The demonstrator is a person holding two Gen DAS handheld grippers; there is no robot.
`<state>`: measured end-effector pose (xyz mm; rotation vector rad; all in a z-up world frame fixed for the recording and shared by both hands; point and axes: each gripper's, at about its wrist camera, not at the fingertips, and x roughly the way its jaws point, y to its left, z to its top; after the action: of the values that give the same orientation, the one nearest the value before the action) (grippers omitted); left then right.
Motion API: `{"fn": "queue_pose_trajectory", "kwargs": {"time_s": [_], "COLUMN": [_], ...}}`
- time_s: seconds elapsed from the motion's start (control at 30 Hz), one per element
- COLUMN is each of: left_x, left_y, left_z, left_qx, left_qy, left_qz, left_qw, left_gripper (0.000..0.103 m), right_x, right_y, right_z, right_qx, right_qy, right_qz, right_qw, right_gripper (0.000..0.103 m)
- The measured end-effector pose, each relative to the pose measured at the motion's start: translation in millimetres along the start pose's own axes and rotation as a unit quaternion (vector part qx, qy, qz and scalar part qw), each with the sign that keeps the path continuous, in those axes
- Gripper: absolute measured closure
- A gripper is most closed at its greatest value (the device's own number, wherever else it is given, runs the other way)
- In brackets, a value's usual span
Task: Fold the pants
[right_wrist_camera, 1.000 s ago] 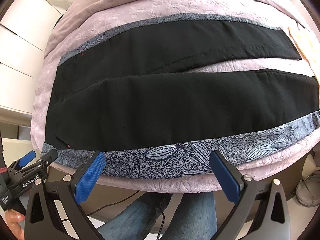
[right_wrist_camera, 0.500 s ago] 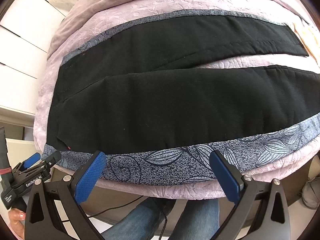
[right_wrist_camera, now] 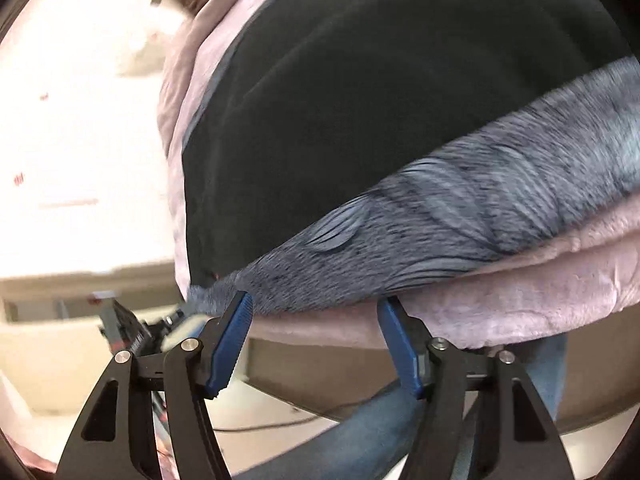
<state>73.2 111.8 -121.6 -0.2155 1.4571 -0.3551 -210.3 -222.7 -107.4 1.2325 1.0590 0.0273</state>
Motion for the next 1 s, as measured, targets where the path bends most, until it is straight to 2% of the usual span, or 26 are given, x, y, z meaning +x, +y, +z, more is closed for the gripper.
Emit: {"fn": "queue_pose_trajectory", "kwargs": {"time_s": [0.03, 0.07, 0.17, 0.23, 0.3, 0.4, 0.43, 0.47, 0.5, 0.53, 0.57, 0.6, 0.63, 0.73, 0.77, 0.83, 0.93, 1.0], "left_x": [1.9, 3.6, 3.1, -1.2, -6.1, -7.7, -2.9, -0.9, 5.0, 7.2, 6.3, 3.5, -1.9, -18.2, -19.2, -21.6, -25.1, -17.8], "left_y": [0.2, 2.3, 1.9, 0.3, -5.2, -5.5, -4.6, -2.2, 0.3, 4.3, 8.1, 9.1, 10.0, 5.1, 3.5, 3.0, 4.5, 2.3], "left_z": [-0.3, 0.0, 4.2, 10.6, 15.8, 18.9, 19.8, 20.1, 21.0, 22.6, 22.7, 23.0, 22.4, 20.3, 19.3, 15.2, 14.5, 16.5], "left_qx": [-0.003, -0.008, -0.019, -0.013, -0.008, -0.008, -0.011, -0.012, -0.014, -0.016, -0.025, -0.029, -0.030, -0.018, -0.019, -0.036, -0.072, -0.088], "left_qy": [0.003, 0.002, -0.001, -0.008, -0.013, -0.011, -0.004, -0.001, 0.007, 0.012, 0.014, 0.015, 0.014, 0.006, 0.012, 0.010, 0.003, 0.006], "left_qz": [0.000, -0.004, -0.019, -0.022, -0.029, -0.033, -0.026, -0.020, -0.002, 0.000, -0.005, -0.007, -0.005, 0.013, 0.012, 0.010, -0.019, -0.020], "left_qw": [1.0000, 1.0000, 0.9996, 0.9996, 0.9994, 0.9994, 0.9996, 0.9997, 0.9999, 0.9998, 0.9996, 0.9994, 0.9994, 0.9997, 0.9997, 0.9993, 0.9972, 0.9959], "left_gripper": [0.002, 0.010, 0.016, 0.031, 0.031, 0.031, 0.035, 0.050, 0.057, 0.065, 0.067, 0.067, 0.067, 0.065, 0.048, 0.031, 0.031, 0.031], "right_x": [-2.6, -5.3, -7.6, -9.1, -11.0, -7.3, -9.0, -7.2, -8.1, -9.2, -8.0, -8.4, -7.9, -12.6, -15.9, -18.1, -20.2, -21.2], "right_y": [-4.8, -9.1, -12.4, -7.7, -0.2, 2.0, -0.6, -4.2, -7.8, -12.6, -14.4, -17.3, -20.3, -18.4, -18.2, -16.8, -6.2, -2.7], "right_z": [-1.5, -2.2, 0.2, 6.7, 11.4, 14.6, 15.7, 14.8, 14.6, 15.3, 16.7, 16.9, 17.8, 20.3, 22.5, 28.1, 37.6, 45.2], "right_qx": [0.011, 0.020, 0.032, 0.037, 0.034, 0.028, 0.033, 0.042, 0.052, 0.064, 0.074, 0.082, 0.083, 0.083, 0.089, 0.093, 0.087, 0.077], "right_qy": [-0.006, -0.010, -0.021, -0.036, -0.048, -0.043, -0.040, -0.040, -0.040, -0.042, -0.042, -0.042, -0.042, -0.041, -0.042, -0.044, -0.032, -0.019], "right_qz": [0.009, 0.021, 0.046, 0.072, 0.096, 0.083, 0.079, 0.076, 0.073, 0.072, 0.068, 0.053, 0.050, 0.074, 0.099, 0.129, 0.144, 0.137], "right_qw": [1.000, 1.000, 0.998, 0.996, 0.994, 0.995, 0.996, 0.995, 0.995, 0.994, 0.994, 0.994, 0.994, 0.993, 0.990, 0.986, 0.985, 0.987], "right_gripper": [0.034, 0.034, 0.035, 0.043, 0.051, 0.051, 0.051, 0.051, 0.051, 0.060, 0.070, 0.091, 0.096, 0.097, 0.097, 0.097, 0.097, 0.097]}}
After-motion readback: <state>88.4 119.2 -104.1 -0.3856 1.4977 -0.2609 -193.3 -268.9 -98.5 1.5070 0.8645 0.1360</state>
